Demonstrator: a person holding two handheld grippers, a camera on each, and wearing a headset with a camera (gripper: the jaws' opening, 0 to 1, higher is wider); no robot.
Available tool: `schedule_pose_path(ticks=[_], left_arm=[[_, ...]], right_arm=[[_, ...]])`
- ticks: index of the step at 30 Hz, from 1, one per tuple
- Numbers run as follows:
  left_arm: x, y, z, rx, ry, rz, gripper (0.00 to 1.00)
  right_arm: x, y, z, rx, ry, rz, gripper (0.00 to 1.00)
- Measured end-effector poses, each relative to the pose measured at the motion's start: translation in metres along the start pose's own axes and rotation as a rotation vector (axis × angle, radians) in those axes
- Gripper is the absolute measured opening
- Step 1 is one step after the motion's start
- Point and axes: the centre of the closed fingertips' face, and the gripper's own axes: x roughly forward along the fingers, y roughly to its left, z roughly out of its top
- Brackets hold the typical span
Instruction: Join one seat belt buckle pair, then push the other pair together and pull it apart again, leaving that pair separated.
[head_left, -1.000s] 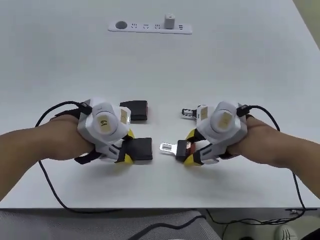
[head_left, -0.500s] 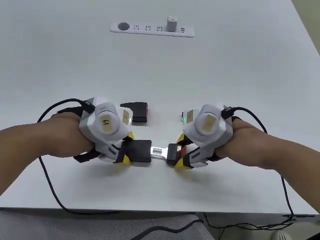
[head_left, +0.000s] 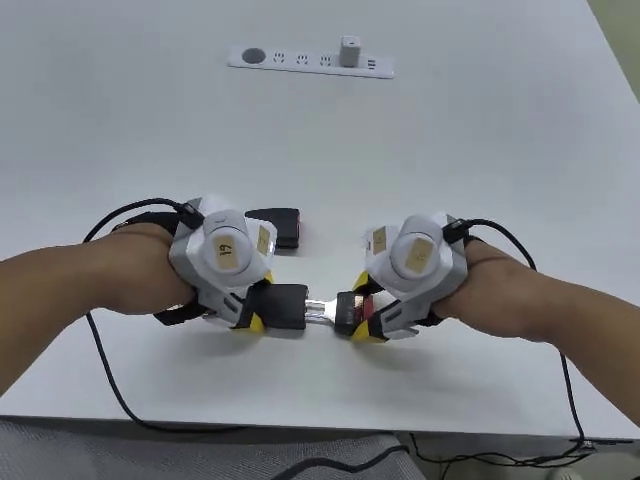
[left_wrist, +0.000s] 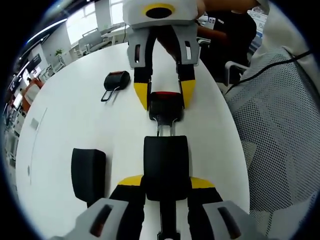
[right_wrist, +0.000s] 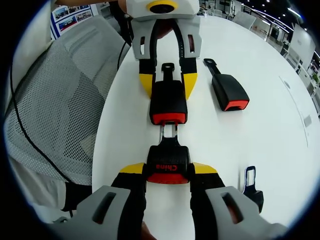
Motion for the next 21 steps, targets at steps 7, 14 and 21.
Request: schedule_pose_path(ticks=[7, 14, 21], left_arm=[[0.0007, -0.0011, 0.0021, 0.011, 0.011, -0.002, 0.33], [0.0004, -0.0012, 0.0018, 0.017, -0.014, -0.006, 0.32], [-0.0001, -0.0018, 0.0035, 0.024, -0.019, -0.011, 0.32]], right_arm=[[0.0027, 0.0007, 0.0073, -0.002, -0.012, 0.012, 0.32], [0.0048, -0.0007, 0.0073, -0.008, -0.011, 0.011, 0.31], [0.0048, 0.0002, 0.0104, -0.014, -0.002, 0.001, 0.3]])
